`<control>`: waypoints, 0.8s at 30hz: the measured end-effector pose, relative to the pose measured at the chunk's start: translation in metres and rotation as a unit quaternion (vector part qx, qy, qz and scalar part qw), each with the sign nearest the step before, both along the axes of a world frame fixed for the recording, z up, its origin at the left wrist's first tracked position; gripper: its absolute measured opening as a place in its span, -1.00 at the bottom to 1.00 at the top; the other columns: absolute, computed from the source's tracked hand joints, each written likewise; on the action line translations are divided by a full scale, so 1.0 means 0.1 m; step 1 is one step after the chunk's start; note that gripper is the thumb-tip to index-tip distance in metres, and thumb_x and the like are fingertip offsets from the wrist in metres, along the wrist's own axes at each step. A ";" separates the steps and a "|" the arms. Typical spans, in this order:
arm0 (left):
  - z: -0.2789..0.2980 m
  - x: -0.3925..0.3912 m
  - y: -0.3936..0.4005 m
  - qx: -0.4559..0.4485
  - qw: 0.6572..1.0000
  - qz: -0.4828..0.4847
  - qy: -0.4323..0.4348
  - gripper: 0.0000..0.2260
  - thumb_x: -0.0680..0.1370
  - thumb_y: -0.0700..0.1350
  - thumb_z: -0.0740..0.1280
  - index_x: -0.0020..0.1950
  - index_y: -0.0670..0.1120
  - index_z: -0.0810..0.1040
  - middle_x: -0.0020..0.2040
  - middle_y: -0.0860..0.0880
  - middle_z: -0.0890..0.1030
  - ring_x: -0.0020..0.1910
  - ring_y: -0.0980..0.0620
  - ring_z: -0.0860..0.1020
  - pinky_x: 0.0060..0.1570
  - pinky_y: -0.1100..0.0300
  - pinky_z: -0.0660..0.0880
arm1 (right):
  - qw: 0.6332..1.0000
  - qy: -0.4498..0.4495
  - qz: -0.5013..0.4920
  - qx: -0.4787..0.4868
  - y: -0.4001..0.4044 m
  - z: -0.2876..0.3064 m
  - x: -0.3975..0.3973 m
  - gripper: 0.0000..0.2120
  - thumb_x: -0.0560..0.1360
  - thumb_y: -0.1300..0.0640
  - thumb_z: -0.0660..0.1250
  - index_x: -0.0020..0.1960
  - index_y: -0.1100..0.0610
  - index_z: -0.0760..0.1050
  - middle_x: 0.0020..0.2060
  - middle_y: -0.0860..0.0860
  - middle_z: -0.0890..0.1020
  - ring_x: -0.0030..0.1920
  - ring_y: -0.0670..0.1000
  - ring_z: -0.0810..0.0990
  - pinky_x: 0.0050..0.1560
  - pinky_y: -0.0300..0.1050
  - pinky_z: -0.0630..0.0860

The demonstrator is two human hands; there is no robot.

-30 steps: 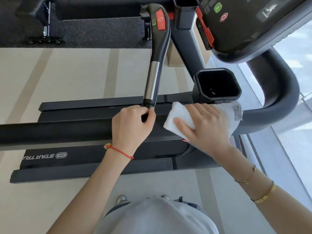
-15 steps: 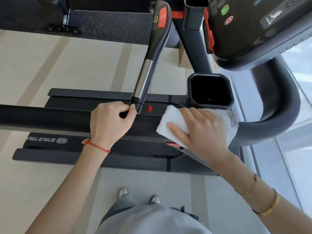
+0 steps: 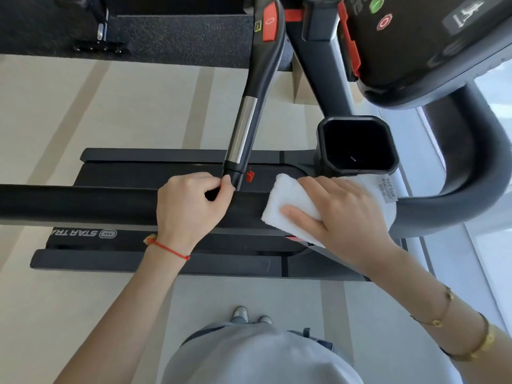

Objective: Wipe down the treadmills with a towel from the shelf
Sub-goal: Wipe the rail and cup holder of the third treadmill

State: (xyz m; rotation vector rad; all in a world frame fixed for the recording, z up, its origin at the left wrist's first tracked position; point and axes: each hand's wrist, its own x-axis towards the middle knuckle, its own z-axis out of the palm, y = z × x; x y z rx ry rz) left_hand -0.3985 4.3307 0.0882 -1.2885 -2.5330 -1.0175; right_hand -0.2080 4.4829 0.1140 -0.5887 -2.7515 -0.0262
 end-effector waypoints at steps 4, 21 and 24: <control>0.00 0.00 -0.01 -0.006 1.000 0.005 0.010 -0.61 0.60 0.02 0.24 -0.36 -0.08 0.65 -0.47 0.00 0.55 -0.52 0.01 0.42 -0.54 0.16 0.31 | 1.000 -0.006 -0.009 0.018 -0.15 -0.01 -0.25 -0.49 0.56 -0.32 0.04 -0.16 0.09 0.49 -0.41 -0.04 0.50 -0.38 0.03 0.49 -0.32 -0.17 0.18; 0.08 0.06 -0.12 0.022 0.997 -0.073 0.013 -0.78 0.55 -0.09 0.28 -0.17 -0.04 0.71 -0.22 0.09 0.69 -0.22 0.08 0.62 -0.35 0.16 0.52 | 1.000 0.020 0.012 0.004 -0.27 -0.04 -0.43 -0.50 0.51 -0.37 0.09 -0.20 0.05 0.45 -0.44 -0.07 0.45 -0.41 0.01 0.46 -0.35 -0.17 0.16; 0.10 0.06 -0.11 0.020 0.997 -0.074 -0.002 -0.83 0.55 -0.12 0.33 -0.15 -0.03 0.73 -0.20 0.09 0.69 -0.21 0.09 0.63 -0.33 0.13 0.55 | 0.999 0.027 0.048 -0.002 -0.24 -0.08 -0.29 -0.43 0.54 -0.39 0.06 0.04 0.07 0.57 -0.27 -0.03 0.58 -0.29 0.04 0.51 -0.28 -0.13 0.33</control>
